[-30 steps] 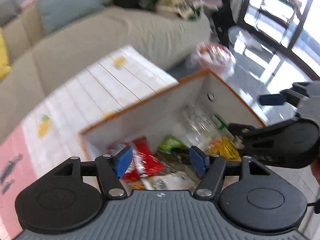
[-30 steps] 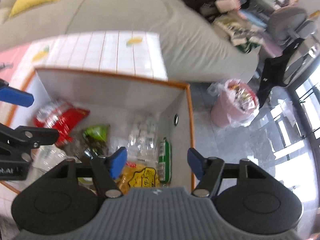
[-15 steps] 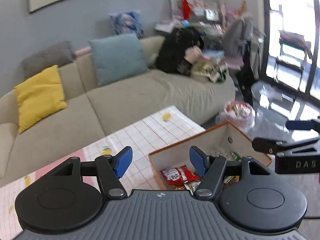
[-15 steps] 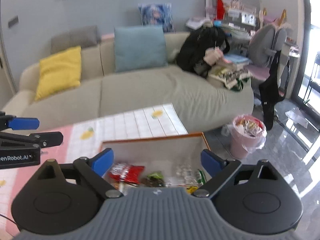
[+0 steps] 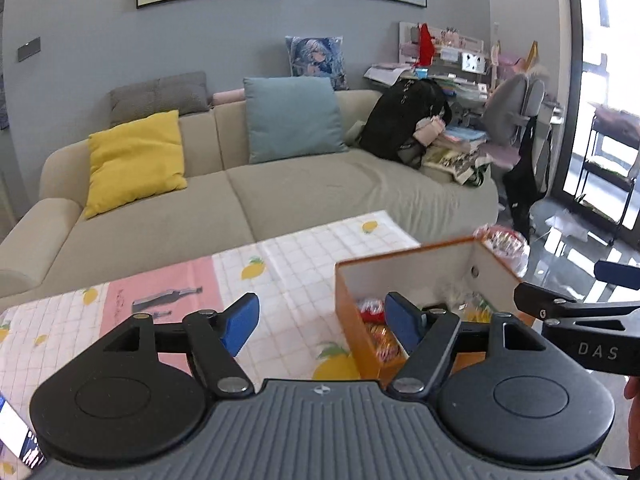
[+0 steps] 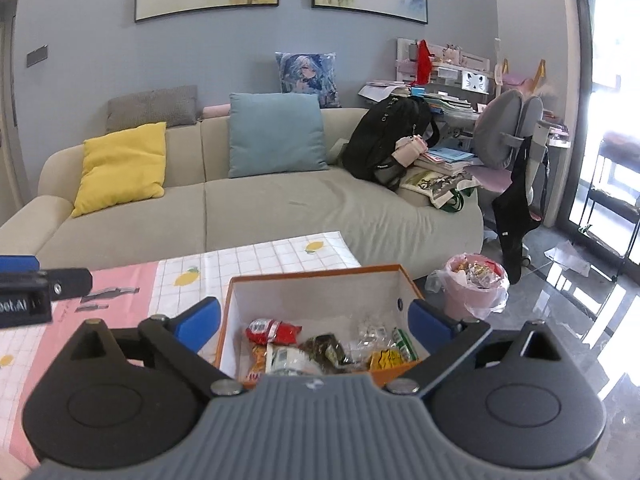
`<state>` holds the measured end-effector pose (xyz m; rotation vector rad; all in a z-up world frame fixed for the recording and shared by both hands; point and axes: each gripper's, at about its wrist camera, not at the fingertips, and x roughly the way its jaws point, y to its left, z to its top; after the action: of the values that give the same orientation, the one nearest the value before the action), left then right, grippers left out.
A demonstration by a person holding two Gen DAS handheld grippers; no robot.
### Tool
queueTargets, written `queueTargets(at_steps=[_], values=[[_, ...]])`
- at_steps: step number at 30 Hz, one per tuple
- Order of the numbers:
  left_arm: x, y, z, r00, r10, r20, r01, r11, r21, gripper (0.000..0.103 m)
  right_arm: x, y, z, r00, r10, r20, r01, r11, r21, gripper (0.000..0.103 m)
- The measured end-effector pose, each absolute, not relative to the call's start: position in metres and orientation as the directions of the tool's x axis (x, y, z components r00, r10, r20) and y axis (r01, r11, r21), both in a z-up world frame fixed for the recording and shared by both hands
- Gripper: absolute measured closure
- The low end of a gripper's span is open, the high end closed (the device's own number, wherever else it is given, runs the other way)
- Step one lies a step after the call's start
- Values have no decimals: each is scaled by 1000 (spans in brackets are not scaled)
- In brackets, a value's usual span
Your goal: Organize snacks
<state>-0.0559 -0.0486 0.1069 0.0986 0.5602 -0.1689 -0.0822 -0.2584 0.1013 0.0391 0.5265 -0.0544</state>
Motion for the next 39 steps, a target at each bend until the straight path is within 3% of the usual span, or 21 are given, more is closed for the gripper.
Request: queueTargets(at_steps=[7,21,39], values=[[-71,-43,77,812,-94,-576,153,987,55,17,-102,-239,73,840,-47,-541,5,997,-80,3],[-71,-59,36,685,-45,-727,190,975,118,17,-95,-250,26,707,-36,-706,64,998,12,3],[-70,-53,40,679,-56,-732,176,980,88,17,-94,-240,29,709,-27,-705,38,999,1,3]])
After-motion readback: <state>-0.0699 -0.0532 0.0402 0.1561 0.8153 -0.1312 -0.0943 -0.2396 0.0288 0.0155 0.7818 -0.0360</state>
